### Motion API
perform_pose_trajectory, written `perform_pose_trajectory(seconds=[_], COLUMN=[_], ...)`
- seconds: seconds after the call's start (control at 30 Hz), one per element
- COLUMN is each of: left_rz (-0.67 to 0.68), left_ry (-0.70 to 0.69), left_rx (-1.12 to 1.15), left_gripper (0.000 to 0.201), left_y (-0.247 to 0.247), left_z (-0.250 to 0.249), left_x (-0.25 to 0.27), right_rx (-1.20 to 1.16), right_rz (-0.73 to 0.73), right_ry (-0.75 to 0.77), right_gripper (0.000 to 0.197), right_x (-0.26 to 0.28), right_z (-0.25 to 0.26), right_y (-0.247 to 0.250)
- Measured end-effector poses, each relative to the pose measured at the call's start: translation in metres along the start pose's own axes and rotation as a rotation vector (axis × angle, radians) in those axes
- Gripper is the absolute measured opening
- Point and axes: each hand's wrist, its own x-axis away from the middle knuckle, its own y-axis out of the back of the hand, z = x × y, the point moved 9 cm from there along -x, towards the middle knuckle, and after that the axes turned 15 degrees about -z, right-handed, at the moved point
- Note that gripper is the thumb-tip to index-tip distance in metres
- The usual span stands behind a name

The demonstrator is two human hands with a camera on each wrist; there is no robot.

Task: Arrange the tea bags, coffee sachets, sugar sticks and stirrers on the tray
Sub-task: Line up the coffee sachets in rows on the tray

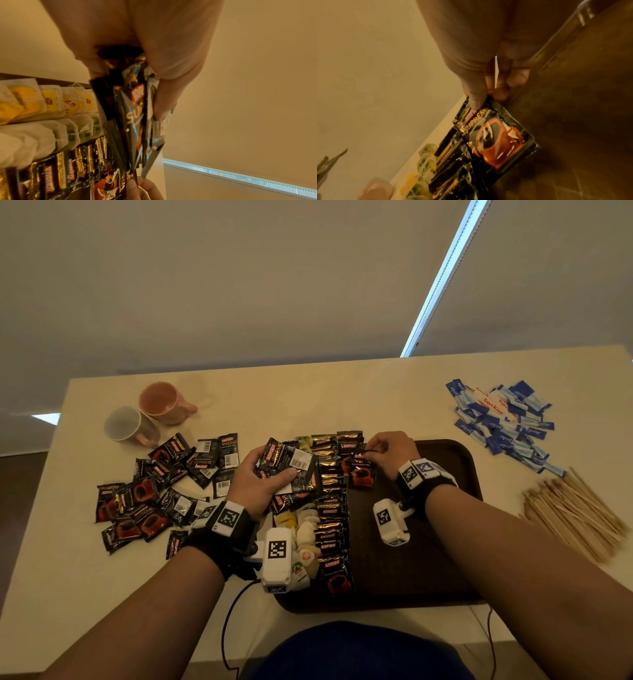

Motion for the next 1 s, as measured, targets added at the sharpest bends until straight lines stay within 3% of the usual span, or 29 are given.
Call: perform_pose_trajectory(seconds=[0.37,1.0], left_rz=[-0.007,-0.002], left_ry=[0.027,0.024], left_rx=[0.003,0.018], left_gripper=[0.047,0.046], left_y=[-0.001,-0.004], left_z=[0.002,0.004], left_x=[-0.003,-0.003], right_rx=[0.05,0.108], right_rz=[-0.006,-0.09], right_ry=[0.062,0.1], right_gripper=[0.007,0.025], right_x=[-0.013,-0.014], right_z=[0.01,0.009], right_y=[-0.02,-0.01])
